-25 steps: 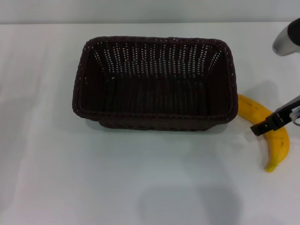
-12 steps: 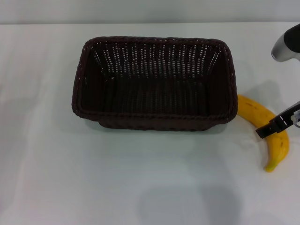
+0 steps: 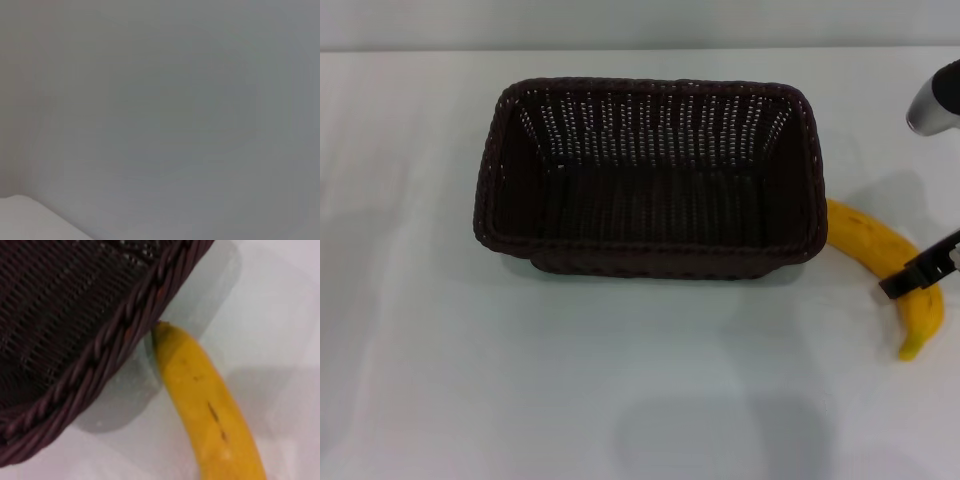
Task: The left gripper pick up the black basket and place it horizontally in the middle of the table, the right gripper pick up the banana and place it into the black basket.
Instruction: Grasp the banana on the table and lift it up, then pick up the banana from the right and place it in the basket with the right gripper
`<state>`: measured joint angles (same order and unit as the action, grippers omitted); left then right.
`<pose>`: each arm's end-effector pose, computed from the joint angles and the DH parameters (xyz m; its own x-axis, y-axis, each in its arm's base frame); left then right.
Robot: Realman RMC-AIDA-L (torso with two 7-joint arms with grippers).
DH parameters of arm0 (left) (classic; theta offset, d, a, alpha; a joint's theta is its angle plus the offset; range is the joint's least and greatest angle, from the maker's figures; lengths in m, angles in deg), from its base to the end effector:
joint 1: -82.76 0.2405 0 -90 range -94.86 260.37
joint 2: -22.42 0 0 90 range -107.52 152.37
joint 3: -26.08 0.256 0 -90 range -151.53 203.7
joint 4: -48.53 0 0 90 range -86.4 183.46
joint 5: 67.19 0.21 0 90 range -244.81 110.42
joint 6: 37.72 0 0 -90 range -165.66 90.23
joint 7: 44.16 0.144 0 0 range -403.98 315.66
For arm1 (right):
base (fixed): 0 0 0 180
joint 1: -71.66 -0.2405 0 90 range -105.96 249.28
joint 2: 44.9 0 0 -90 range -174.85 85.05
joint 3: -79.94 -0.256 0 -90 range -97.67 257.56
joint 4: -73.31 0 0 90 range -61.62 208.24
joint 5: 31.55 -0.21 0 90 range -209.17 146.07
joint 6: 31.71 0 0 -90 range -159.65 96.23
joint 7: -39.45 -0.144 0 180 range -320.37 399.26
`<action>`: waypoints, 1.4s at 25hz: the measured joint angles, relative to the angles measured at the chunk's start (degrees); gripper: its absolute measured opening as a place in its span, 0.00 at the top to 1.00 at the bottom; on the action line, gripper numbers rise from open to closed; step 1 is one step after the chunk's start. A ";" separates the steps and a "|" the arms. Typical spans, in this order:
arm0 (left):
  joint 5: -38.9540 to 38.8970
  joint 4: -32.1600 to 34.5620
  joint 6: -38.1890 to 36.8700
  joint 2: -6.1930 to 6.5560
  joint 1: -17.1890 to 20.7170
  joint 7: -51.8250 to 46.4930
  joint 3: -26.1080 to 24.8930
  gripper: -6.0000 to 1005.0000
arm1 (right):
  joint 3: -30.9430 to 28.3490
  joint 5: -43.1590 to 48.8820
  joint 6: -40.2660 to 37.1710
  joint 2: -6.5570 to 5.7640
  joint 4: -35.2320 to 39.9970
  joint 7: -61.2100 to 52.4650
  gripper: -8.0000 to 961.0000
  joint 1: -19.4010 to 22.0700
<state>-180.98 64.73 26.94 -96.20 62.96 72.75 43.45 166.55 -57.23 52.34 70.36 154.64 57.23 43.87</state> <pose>-0.4018 0.3055 0.0745 0.2020 -0.0216 0.9792 0.9789 0.0364 -0.2011 0.2190 0.3485 0.0172 0.5844 -0.8017 0.1256 -0.5857 -0.5238 -0.6185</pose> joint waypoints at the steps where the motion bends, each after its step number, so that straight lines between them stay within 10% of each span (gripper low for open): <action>1: -0.09 0.04 -0.21 0.00 0.12 0.26 -0.17 0.12 | -0.97 -0.14 0.44 0.00 -0.89 1.45 0.13 -0.37; 12: -0.99 0.27 -0.62 -0.05 0.24 0.34 -0.23 0.12 | -9.69 -0.88 1.08 -0.07 -1.60 6.07 0.49 -0.20; 25: -4.17 -1.77 -0.09 -0.42 0.33 3.11 -0.40 0.12 | -24.51 -3.35 -11.34 -0.19 0.13 11.55 0.49 -2.12; 35: -4.83 -4.29 -0.47 -0.43 -0.21 3.12 -0.31 0.12 | -20.21 -33.96 -16.67 0.00 -0.52 40.43 0.49 -5.16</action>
<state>-185.81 60.44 26.47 -96.63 62.75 75.87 43.13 146.34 -91.20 35.67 70.36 154.11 97.66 38.71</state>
